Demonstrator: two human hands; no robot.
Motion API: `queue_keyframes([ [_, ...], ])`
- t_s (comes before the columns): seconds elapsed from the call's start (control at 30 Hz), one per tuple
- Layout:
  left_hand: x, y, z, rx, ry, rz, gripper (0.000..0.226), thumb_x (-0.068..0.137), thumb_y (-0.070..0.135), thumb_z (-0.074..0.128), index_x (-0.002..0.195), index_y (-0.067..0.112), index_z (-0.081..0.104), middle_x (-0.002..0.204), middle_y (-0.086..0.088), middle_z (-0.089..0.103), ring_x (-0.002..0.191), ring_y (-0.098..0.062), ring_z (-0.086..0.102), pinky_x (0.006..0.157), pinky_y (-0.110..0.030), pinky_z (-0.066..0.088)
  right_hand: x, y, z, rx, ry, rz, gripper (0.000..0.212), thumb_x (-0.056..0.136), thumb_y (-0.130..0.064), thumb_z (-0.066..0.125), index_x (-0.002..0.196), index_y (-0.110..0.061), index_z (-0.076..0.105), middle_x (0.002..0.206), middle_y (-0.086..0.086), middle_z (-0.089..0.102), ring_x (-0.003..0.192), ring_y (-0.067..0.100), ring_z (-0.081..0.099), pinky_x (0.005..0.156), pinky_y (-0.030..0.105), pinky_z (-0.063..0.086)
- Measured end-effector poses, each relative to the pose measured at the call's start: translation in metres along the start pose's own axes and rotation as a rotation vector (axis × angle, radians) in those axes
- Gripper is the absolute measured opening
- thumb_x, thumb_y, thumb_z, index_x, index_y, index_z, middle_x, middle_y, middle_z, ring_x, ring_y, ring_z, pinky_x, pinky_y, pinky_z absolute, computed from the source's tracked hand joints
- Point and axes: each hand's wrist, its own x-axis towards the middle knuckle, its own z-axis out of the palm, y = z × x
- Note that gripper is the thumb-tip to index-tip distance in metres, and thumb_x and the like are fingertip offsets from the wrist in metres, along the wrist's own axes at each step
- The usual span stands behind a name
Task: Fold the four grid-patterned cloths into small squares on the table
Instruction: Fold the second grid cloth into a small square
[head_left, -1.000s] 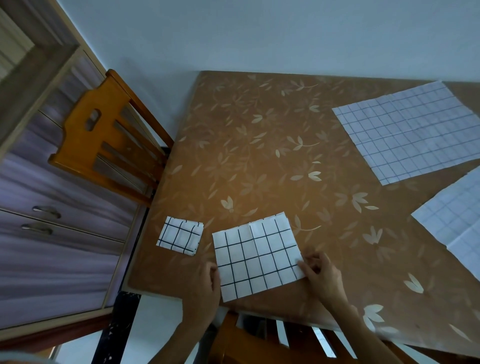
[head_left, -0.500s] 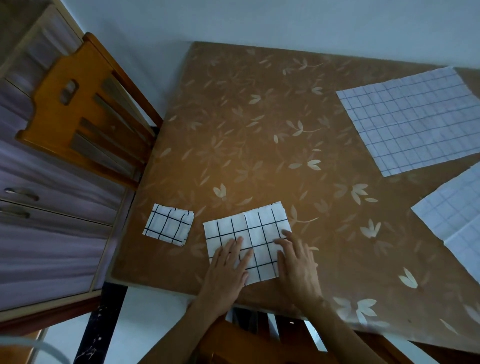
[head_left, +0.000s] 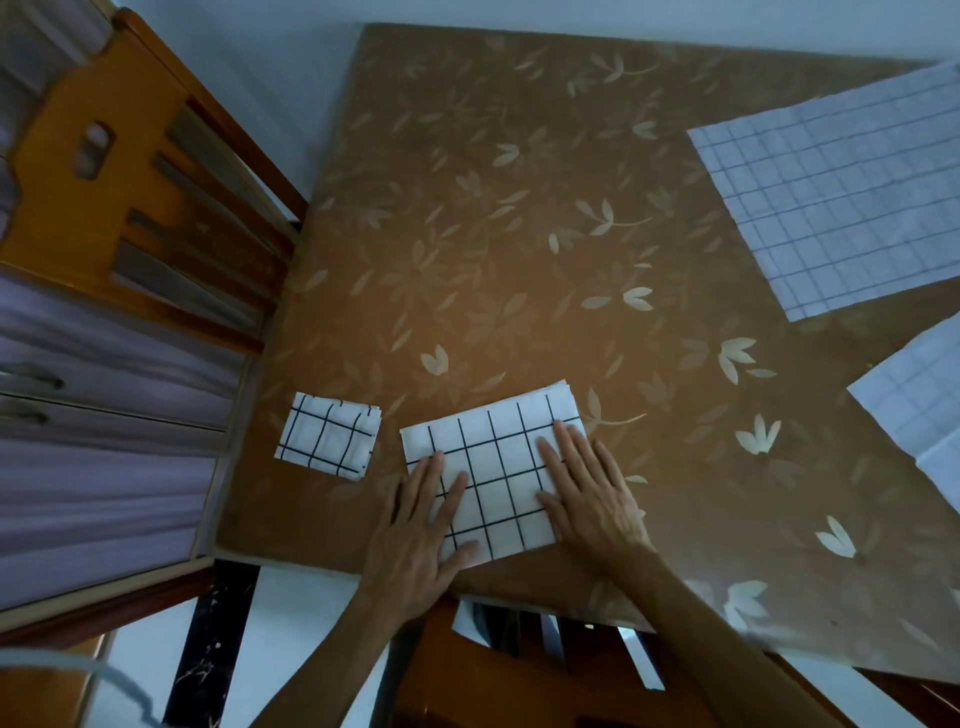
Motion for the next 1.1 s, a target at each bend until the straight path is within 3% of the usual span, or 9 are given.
queue_keyframes([
  [0.2,-0.009,-0.023,-0.010,0.070,-0.043,0.043,0.088,0.090,0.077,0.031,0.157,0.022,0.013,0.165,-0.014,0.001,0.152,-0.032,0.001,0.116,-0.060,0.021,-0.003,0.011,-0.009,-0.021,-0.059,0.028,0.065,0.104,-0.050,0.026,0.158,-0.018,0.011,0.166,0.007,0.002,0.153,0.023,0.001,0.122,0.048,0.014],
  [0.33,-0.008,-0.016,-0.019,0.050,-0.039,0.038,0.086,0.091,0.073,0.033,0.157,0.022,0.013,0.165,-0.015,0.002,0.152,-0.032,0.002,0.117,-0.056,0.017,-0.002,0.004,-0.016,-0.016,-0.053,0.052,0.064,0.102,-0.048,0.031,0.156,-0.016,0.021,0.165,0.011,0.007,0.152,0.027,0.006,0.121,0.049,0.010],
  [0.43,-0.004,-0.011,-0.028,0.034,-0.020,0.034,0.081,0.089,0.069,0.041,0.154,0.022,0.028,0.164,-0.015,0.012,0.151,-0.031,0.009,0.118,-0.052,0.017,0.000,-0.003,-0.027,0.055,0.019,0.104,0.062,0.100,-0.046,0.040,0.153,-0.017,0.030,0.164,0.010,0.016,0.151,0.027,0.014,0.122,0.043,0.006],
  [0.63,0.010,0.017,-0.043,-0.112,0.083,0.219,0.048,0.087,0.055,0.057,0.121,0.021,0.062,0.129,-0.007,0.058,0.120,-0.023,0.053,0.097,-0.040,0.048,-0.023,-0.027,-0.041,0.290,0.171,0.096,0.032,0.083,-0.019,0.062,0.115,-0.020,0.064,0.134,0.001,0.059,0.129,0.021,0.045,0.100,0.048,0.045],
  [0.73,0.017,0.043,-0.038,-0.131,-0.010,0.325,0.047,0.089,0.054,0.050,0.119,0.019,0.059,0.124,-0.007,0.055,0.115,-0.023,0.053,0.092,-0.035,0.049,-0.045,-0.036,-0.032,0.267,0.128,0.066,0.034,0.076,-0.025,0.057,0.108,-0.019,0.068,0.130,0.001,0.062,0.127,0.022,0.048,0.099,0.047,0.048],
  [0.83,0.021,0.056,-0.034,-0.089,-0.084,0.269,0.048,0.093,0.051,0.048,0.129,0.019,0.050,0.134,-0.009,0.046,0.123,-0.026,0.046,0.097,-0.036,0.044,-0.054,-0.045,-0.032,0.192,0.080,0.094,0.040,0.073,-0.041,0.052,0.103,-0.020,0.068,0.129,0.004,0.063,0.124,0.023,0.050,0.100,0.043,0.049],
  [0.93,0.022,0.056,-0.036,-0.096,-0.075,0.250,0.049,0.095,0.050,0.048,0.134,0.021,0.045,0.137,-0.007,0.042,0.127,-0.023,0.041,0.100,-0.035,0.040,-0.048,-0.050,-0.035,0.156,0.129,0.158,0.020,0.075,-0.029,0.067,0.093,-0.021,0.070,0.116,0.000,0.069,0.118,0.020,0.053,0.092,0.042,0.054],
  [1.0,0.022,0.054,-0.039,-0.134,-0.075,0.239,0.054,0.093,0.051,0.050,0.139,0.023,0.040,0.140,-0.006,0.040,0.129,-0.022,0.039,0.102,-0.035,0.040,-0.044,-0.054,-0.040,0.155,0.164,0.197,0.022,0.071,-0.023,0.080,0.091,-0.023,0.072,0.106,-0.006,0.071,0.114,0.018,0.057,0.091,0.038,0.054],
  [1.1,0.021,0.050,-0.048,-0.223,-0.027,0.199,0.055,0.094,0.050,0.051,0.143,0.028,0.037,0.141,0.001,0.041,0.129,-0.018,0.040,0.103,-0.032,0.041,-0.041,-0.062,-0.058,0.173,0.238,0.174,0.021,0.076,-0.024,0.078,0.096,-0.025,0.070,0.100,-0.011,0.070,0.113,0.016,0.059,0.097,0.030,0.043],
])
